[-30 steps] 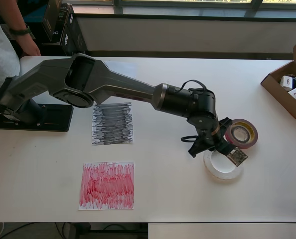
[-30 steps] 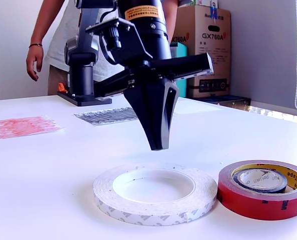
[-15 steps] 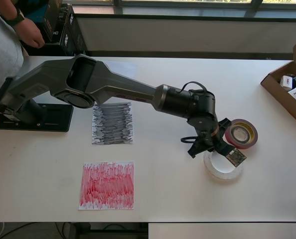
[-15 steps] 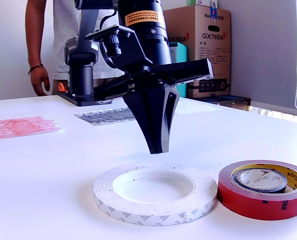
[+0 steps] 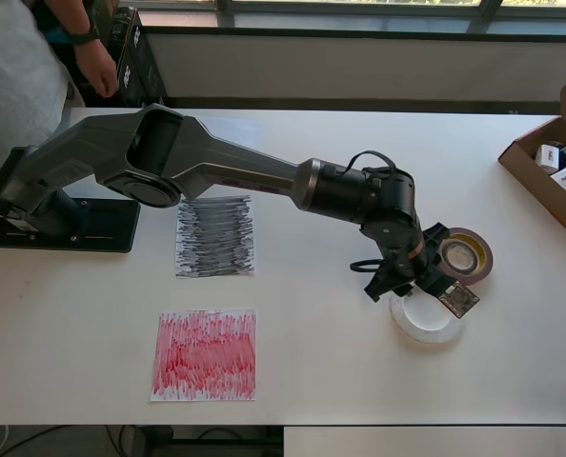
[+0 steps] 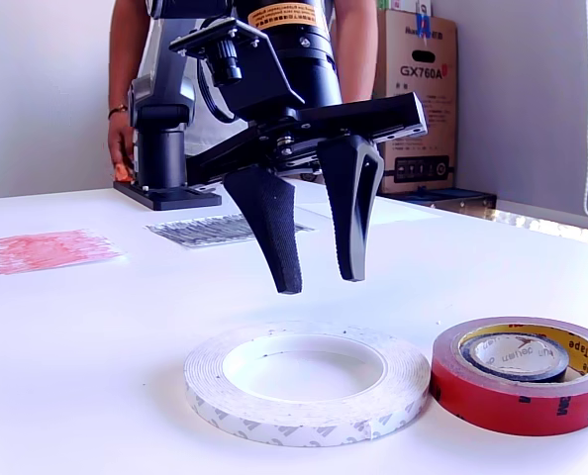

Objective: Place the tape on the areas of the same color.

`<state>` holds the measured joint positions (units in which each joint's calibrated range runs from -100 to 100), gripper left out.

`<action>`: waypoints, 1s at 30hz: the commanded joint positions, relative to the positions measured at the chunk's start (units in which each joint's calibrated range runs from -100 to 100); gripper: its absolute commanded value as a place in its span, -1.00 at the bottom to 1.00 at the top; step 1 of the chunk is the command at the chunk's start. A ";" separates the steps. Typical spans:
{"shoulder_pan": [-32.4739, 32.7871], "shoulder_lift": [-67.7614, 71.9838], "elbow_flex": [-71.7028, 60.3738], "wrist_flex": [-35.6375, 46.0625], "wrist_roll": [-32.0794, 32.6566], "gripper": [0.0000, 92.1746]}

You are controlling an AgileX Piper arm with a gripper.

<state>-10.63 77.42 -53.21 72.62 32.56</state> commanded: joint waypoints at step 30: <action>-3.96 0.88 -0.44 1.33 0.11 0.05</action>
<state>-14.85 78.65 -53.21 74.05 32.56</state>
